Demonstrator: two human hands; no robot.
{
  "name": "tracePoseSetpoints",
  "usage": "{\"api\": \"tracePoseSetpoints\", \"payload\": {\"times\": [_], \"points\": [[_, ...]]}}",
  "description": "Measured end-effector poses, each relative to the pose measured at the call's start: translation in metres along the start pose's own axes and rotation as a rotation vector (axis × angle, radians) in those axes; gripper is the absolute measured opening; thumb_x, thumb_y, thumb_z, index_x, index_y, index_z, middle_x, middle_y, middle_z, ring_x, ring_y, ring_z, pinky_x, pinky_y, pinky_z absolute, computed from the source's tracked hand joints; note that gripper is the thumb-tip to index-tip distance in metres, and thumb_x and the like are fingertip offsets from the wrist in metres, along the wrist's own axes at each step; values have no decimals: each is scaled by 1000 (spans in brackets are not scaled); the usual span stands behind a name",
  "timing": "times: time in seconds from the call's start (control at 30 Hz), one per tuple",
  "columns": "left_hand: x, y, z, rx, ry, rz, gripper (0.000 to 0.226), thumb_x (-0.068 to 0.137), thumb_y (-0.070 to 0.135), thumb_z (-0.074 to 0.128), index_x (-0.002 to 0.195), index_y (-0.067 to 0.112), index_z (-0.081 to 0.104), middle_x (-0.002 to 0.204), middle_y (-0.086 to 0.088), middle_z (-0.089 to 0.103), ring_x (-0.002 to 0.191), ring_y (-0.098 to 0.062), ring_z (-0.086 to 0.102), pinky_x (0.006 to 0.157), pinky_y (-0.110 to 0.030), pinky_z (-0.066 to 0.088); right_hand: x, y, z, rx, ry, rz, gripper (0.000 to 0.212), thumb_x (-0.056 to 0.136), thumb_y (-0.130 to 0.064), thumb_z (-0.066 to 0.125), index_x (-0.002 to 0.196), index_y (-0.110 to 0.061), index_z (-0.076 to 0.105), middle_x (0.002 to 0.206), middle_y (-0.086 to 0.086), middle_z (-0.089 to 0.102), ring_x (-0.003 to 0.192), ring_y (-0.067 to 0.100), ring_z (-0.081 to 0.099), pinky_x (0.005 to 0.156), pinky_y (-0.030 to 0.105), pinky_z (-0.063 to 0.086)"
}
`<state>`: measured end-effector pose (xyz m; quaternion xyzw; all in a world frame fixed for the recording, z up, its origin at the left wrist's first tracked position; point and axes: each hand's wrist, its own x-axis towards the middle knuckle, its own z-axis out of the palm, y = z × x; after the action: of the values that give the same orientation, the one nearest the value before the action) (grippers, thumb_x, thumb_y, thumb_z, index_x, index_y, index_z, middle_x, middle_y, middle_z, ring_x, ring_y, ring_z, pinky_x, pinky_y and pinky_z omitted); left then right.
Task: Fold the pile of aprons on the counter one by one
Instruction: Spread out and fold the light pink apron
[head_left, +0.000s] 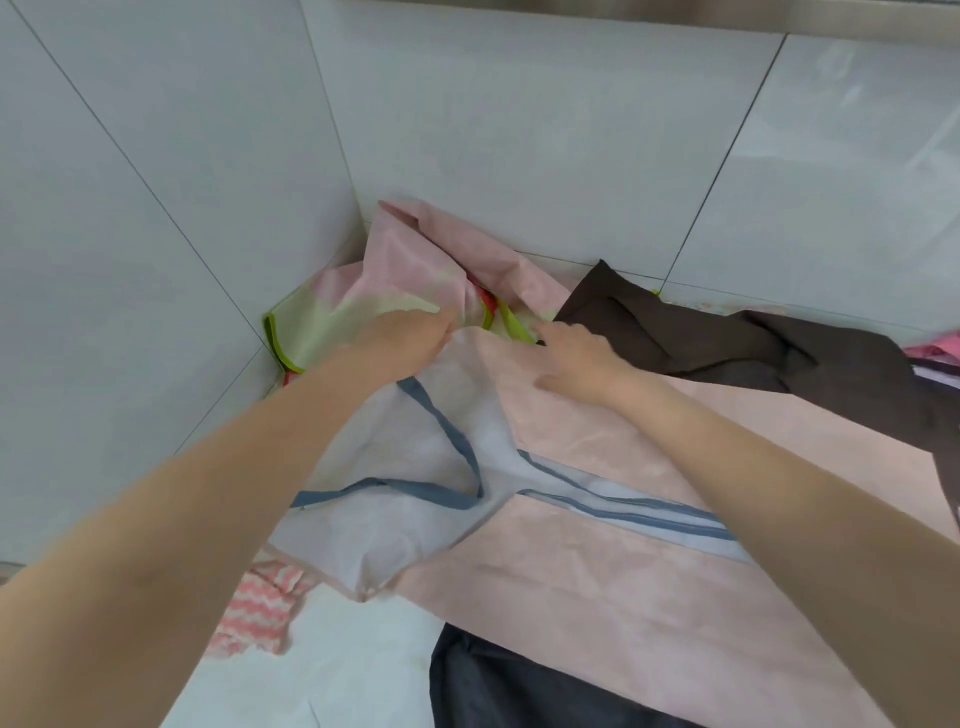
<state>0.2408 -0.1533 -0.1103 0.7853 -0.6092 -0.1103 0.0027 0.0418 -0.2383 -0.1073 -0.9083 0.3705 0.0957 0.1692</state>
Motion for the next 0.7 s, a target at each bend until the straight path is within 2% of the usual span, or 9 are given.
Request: {"api": "tracePoseSetpoints", "payload": {"times": [0.1,0.17,0.2,0.27,0.37,0.43,0.53,0.6,0.7], "points": [[-4,7,-6,84,-9,104,26,95,36,31,78,18,39,66,2,39,69,-20,40,62,-27,32,19,-27,11,176,3,-60,49,88,-22,60,132,-12,41,127,8,48,117,28,46,94,43,40],[-16,6,-18,104,-44,194,18,98,30,36,84,19,38,64,4,36,67,-17,39,54,-18,28,25,-33,12,270,29,-79,7,86,-13,56,93,-9,55,89,6,52,85,23,49,76,35,41],[-20,5,-22,119,-71,219,12,98,25,40,89,18,34,64,7,32,68,-16,38,54,-22,26,25,-32,11,284,15,-84,19,86,-9,54,69,-11,47,70,3,44,68,20,43,63,30,36],[-29,-3,-32,198,-135,159,12,96,19,45,95,20,33,65,7,27,68,-15,36,52,-28,17,23,-26,7,255,-82,-107,42,84,-3,56,55,-15,29,57,-1,29,53,15,31,48,26,26],[-27,-24,-40,341,-135,-37,14,95,16,47,82,12,51,64,5,31,63,-14,39,50,-25,24,17,-19,3,164,-157,-49,39,87,-8,59,57,-14,35,62,1,35,55,16,38,41,24,33],[-24,-31,-51,293,-35,-174,13,94,11,49,99,8,60,65,5,33,74,-16,52,56,-24,35,17,-19,2,152,-88,-55,34,88,-13,58,60,-12,39,64,2,36,57,16,40,45,24,33],[-24,-27,-66,474,-1,-225,22,92,5,47,112,8,56,69,0,39,82,-23,55,67,-28,35,15,-20,-1,143,-62,-72,28,83,-28,68,98,-11,53,90,-1,45,85,19,47,76,34,46],[-28,-16,-69,534,9,-166,31,92,4,44,123,7,46,95,-8,52,93,-26,56,71,-31,38,10,-9,-5,95,-118,-10,58,79,-32,73,125,-11,44,110,3,45,105,25,49,95,44,42],[-29,21,-46,456,14,10,46,95,8,36,141,10,30,130,-13,43,115,-32,47,86,-40,40,-6,20,-9,-3,-129,111,69,81,-26,71,138,-14,34,131,10,41,120,31,44,100,43,39]]}}
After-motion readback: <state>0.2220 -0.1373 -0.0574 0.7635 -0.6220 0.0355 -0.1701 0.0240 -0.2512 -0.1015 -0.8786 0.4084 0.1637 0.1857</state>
